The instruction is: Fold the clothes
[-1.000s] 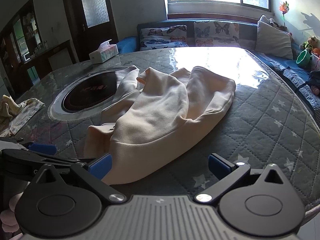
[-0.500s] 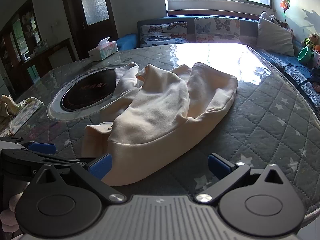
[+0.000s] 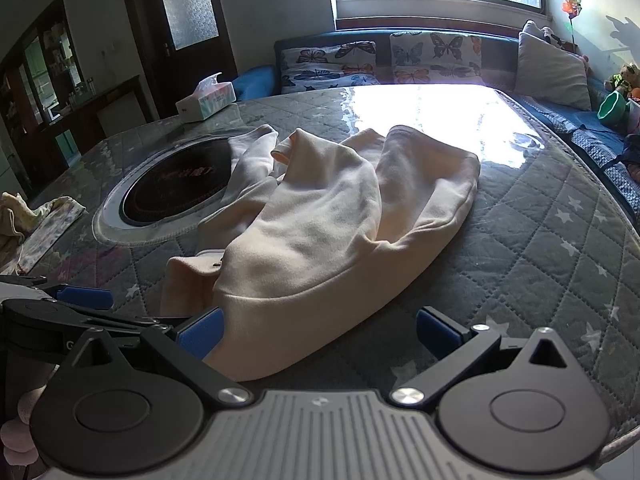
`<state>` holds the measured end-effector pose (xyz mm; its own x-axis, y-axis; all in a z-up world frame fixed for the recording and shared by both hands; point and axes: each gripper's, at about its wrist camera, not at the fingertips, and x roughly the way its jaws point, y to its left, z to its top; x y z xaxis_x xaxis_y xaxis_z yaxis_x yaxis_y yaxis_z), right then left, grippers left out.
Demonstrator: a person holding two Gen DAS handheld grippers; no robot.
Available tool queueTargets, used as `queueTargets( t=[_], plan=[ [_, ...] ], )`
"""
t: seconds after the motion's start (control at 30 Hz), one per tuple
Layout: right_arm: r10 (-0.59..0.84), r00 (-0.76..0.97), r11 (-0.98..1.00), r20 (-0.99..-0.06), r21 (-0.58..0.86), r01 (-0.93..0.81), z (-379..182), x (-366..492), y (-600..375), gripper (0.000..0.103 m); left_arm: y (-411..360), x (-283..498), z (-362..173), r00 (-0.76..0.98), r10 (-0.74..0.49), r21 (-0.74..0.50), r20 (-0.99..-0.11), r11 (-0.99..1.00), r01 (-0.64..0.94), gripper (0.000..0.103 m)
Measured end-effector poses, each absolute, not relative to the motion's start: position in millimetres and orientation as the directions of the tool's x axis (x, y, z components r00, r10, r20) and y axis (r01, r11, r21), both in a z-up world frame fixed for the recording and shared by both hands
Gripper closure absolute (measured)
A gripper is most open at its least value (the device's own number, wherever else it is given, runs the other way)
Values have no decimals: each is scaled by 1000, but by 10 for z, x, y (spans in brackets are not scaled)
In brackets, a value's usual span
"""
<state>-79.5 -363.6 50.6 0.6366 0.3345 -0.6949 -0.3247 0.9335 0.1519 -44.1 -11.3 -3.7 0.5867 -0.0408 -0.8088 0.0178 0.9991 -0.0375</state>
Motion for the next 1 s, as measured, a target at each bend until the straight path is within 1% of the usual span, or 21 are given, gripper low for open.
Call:
queueTargets(
  t=[0.47, 0.9, 0.97, 1.0],
  plan=[
    [357, 644, 926, -677, 166, -340, 559, -648, -3600, 0, -28, -320, 27, 597, -47, -47, -801, 999, 16, 0],
    [362, 670, 915, -647, 110, -388, 696, -253, -3484, 1, 105, -116, 72, 611, -49, -63, -790, 998, -1, 0],
    [355, 674, 915, -647, 93, -393, 693, -140, -3418, 2, 113, -69, 60, 609, -48, -63, -792, 998, -3, 0],
    [357, 671, 914, -650, 93, -395, 689, -80, -3393, 5, 120, -44, 52, 607, -48, -64, -793, 998, -4, 0]
  ],
)
